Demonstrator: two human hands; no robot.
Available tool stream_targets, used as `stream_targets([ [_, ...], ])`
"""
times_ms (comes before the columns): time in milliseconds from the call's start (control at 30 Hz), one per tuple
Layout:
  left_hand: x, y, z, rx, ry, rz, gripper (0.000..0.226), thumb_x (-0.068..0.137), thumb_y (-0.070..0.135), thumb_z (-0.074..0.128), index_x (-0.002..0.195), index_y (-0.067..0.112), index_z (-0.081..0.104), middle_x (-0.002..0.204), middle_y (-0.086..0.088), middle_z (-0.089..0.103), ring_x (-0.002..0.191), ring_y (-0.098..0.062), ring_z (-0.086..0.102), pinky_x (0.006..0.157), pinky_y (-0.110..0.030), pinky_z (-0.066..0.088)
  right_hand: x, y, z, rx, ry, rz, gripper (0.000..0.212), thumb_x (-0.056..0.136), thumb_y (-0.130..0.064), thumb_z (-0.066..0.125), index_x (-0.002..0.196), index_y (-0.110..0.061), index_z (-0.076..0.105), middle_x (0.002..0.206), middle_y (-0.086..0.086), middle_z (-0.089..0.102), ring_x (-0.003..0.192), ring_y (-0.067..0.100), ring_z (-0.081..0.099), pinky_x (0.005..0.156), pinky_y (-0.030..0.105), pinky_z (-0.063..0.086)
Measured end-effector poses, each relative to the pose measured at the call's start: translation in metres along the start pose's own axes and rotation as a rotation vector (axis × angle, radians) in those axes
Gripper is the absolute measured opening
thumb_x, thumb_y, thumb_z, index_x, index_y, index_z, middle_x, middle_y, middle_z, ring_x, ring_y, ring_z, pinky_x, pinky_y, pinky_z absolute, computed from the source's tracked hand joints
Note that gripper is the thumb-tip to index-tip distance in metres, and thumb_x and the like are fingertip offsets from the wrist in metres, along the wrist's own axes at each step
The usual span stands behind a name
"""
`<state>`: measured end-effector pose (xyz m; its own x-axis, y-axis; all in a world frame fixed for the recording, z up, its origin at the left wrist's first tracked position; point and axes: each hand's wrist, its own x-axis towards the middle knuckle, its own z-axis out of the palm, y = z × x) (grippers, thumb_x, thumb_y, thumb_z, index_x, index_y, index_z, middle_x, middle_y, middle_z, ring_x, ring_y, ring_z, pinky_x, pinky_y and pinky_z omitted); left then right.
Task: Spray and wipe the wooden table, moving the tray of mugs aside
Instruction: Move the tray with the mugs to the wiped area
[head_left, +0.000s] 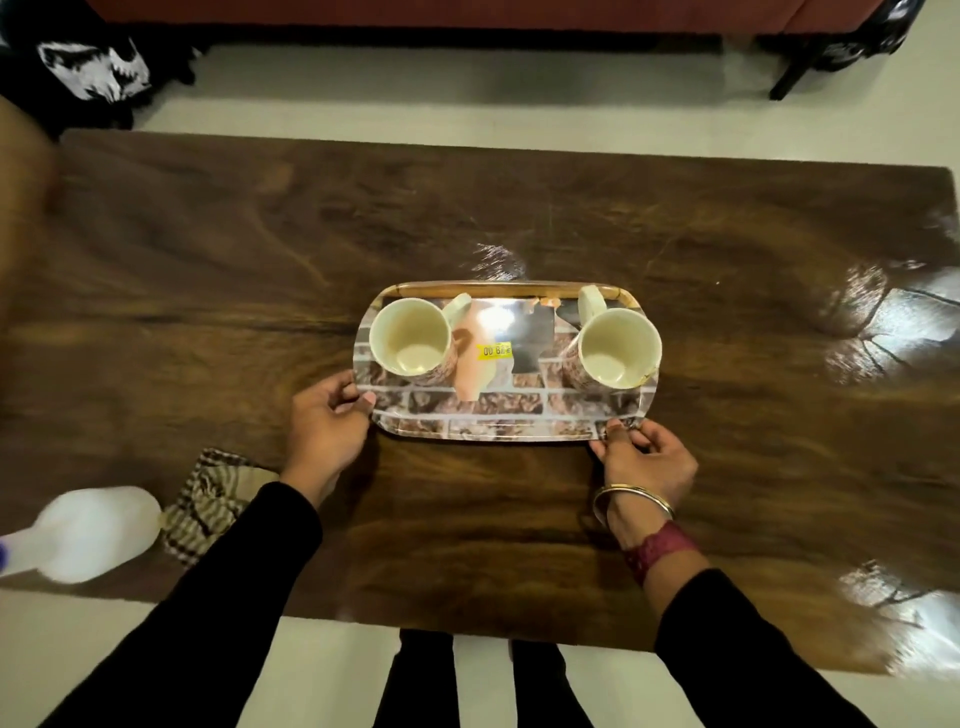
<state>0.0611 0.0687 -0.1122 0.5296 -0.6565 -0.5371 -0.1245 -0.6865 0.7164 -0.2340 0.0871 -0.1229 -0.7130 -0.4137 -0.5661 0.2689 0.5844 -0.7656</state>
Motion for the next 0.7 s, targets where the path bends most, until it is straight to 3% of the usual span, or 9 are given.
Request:
stream_targets([
  [167, 0.001, -0.001, -0.001, -0.013, -0.018, 0.013, 0.038, 0.095, 0.0, 0.067, 0.132, 0.007, 0.064, 0.086, 0.012, 0.065, 0.079, -0.006, 0.062, 0.104, -0.045, 0.055, -0.005, -0.002, -0.001, -0.03, 0.019, -0.016, 0.023, 0.087, 0.002, 0.079, 0.107, -0.003, 0.069, 0.077, 0.003, 0.064, 0.057, 0.011, 0.067, 0.055, 0.02, 0.06],
  [300, -0.007, 0.002, -0.007, 0.007, 0.016, 0.034, 0.041, 0.093, 0.008, 0.07, 0.134, 0.011, 0.064, 0.101, 0.005, 0.073, 0.082, -0.001, 0.066, 0.101, -0.038, 0.056, -0.009, -0.005, 0.0, -0.016, 0.035, 0.006, 0.026, 0.088, -0.004, 0.08, 0.111, 0.003, 0.069, 0.079, 0.003, 0.069, 0.058, 0.012, 0.07, 0.058, 0.023, 0.062],
  [367, -0.022, -0.001, -0.016, -0.015, 0.094, 0.061, 0.039, 0.093, 0.014, 0.072, 0.132, 0.015, 0.065, 0.109, -0.001, 0.076, 0.086, -0.005, 0.071, 0.097, -0.038, 0.059, -0.021, -0.001, -0.004, -0.056, 0.083, 0.017, 0.029, 0.089, -0.024, 0.082, 0.107, -0.004, 0.071, 0.075, 0.002, 0.072, 0.057, 0.016, 0.074, 0.059, 0.028, 0.062],
  [467, -0.082, -0.009, -0.038, -0.062, 0.268, 0.233, 0.021, 0.095, 0.021, 0.07, 0.114, 0.015, 0.073, 0.089, 0.001, 0.075, 0.077, -0.004, 0.071, 0.078, -0.022, 0.06, -0.058, 0.017, -0.014, -0.325, 0.202, -0.185, 0.051, 0.082, -0.066, 0.072, 0.09, -0.016, 0.065, 0.073, 0.005, 0.068, 0.061, 0.02, 0.069, 0.067, 0.038, 0.059],
  [500, -0.106, -0.015, -0.049, -0.022, 0.356, 0.317, 0.014, 0.094, 0.023, 0.07, 0.102, 0.013, 0.075, 0.079, 0.003, 0.072, 0.072, 0.0, 0.068, 0.072, -0.014, 0.055, -0.079, 0.026, -0.015, -0.374, 0.144, -0.29, 0.051, 0.08, -0.068, 0.068, 0.088, -0.018, 0.063, 0.075, 0.005, 0.066, 0.063, 0.018, 0.063, 0.07, 0.04, 0.058],
  [567, -0.146, -0.038, -0.083, 0.079, 0.534, 0.398, 0.019, 0.092, 0.028, 0.074, 0.079, 0.014, 0.071, 0.064, 0.004, 0.065, 0.063, 0.002, 0.062, 0.062, -0.007, 0.045, -0.13, 0.05, -0.008, -0.459, -0.159, -0.502, 0.034, 0.083, -0.051, 0.077, 0.085, -0.021, 0.062, 0.079, 0.001, 0.061, 0.07, 0.003, 0.058, 0.074, 0.034, 0.055],
  [633, -0.161, -0.08, -0.127, 0.134, 0.684, 0.35, 0.034, 0.088, 0.034, 0.075, 0.066, 0.011, 0.065, 0.052, -0.005, 0.058, 0.057, -0.007, 0.056, 0.054, -0.01, 0.039, -0.184, 0.079, 0.009, -0.565, -0.526, -0.737, 0.02, 0.085, -0.029, 0.083, 0.088, -0.02, 0.065, 0.089, -0.005, 0.059, 0.082, -0.008, 0.056, 0.08, 0.012, 0.048],
  [700, -0.159, -0.116, -0.177, 0.057, 0.821, 0.21, 0.05, 0.087, 0.046, 0.074, 0.064, 0.005, 0.058, 0.051, -0.012, 0.055, 0.051, -0.012, 0.05, 0.05, -0.015, 0.036, -0.229, 0.11, 0.031, -0.601, -0.844, -0.917, 0.02, 0.09, -0.032, 0.077, 0.102, -0.019, 0.068, 0.106, -0.002, 0.062, 0.099, -0.002, 0.058, 0.09, 0.014, 0.047],
])
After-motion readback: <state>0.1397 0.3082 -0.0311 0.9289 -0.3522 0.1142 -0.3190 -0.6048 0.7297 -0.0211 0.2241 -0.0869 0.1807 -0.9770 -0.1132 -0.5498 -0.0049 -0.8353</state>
